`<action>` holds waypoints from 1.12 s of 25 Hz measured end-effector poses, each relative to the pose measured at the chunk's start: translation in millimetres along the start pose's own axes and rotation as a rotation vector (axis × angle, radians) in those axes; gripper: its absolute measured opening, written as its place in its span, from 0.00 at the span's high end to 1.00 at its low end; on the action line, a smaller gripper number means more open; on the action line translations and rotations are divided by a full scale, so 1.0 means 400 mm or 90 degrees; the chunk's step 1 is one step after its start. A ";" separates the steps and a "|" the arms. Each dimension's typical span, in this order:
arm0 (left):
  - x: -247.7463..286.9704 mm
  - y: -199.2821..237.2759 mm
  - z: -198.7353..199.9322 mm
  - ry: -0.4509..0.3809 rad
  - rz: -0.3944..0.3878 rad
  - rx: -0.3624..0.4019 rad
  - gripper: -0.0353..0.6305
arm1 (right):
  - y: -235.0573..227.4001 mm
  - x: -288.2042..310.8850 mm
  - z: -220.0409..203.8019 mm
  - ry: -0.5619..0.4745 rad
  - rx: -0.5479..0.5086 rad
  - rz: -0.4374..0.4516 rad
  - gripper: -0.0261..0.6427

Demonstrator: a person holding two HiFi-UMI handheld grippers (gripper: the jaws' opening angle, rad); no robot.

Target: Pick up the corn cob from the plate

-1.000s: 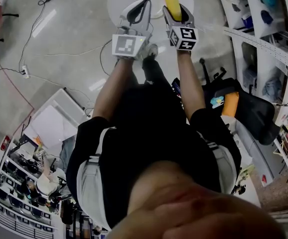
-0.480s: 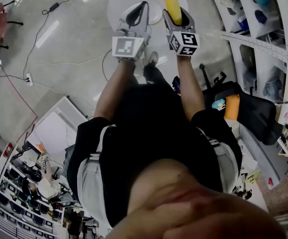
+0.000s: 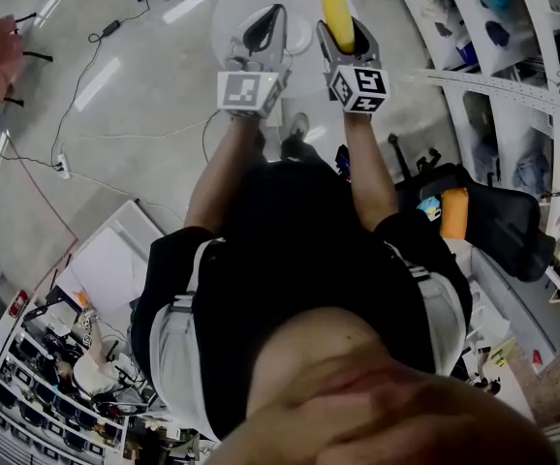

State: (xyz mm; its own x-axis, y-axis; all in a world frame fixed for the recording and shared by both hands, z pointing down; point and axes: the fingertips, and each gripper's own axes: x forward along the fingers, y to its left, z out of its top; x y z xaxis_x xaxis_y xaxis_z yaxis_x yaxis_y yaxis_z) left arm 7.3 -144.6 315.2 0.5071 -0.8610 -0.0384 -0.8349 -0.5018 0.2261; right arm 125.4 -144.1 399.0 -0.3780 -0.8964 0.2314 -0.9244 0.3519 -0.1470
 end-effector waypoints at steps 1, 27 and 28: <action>-0.002 -0.003 0.008 -0.009 -0.003 0.001 0.94 | 0.003 -0.007 0.011 -0.006 -0.001 0.000 0.57; -0.088 -0.047 0.101 -0.070 -0.034 0.041 0.95 | 0.111 -0.140 0.167 -0.096 -0.018 0.026 0.57; -0.090 -0.047 0.101 -0.071 -0.033 0.040 0.95 | 0.112 -0.142 0.167 -0.096 -0.018 0.026 0.57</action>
State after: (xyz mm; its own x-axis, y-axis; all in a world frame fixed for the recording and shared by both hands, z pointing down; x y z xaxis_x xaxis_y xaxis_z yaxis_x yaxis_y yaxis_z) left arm -3.8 -107.5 273.0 0.5263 -0.8356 -0.1573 -0.8216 -0.5474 0.1593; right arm 108.7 -95.4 315.0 -0.4059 -0.9105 0.0782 -0.9101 0.3950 -0.1250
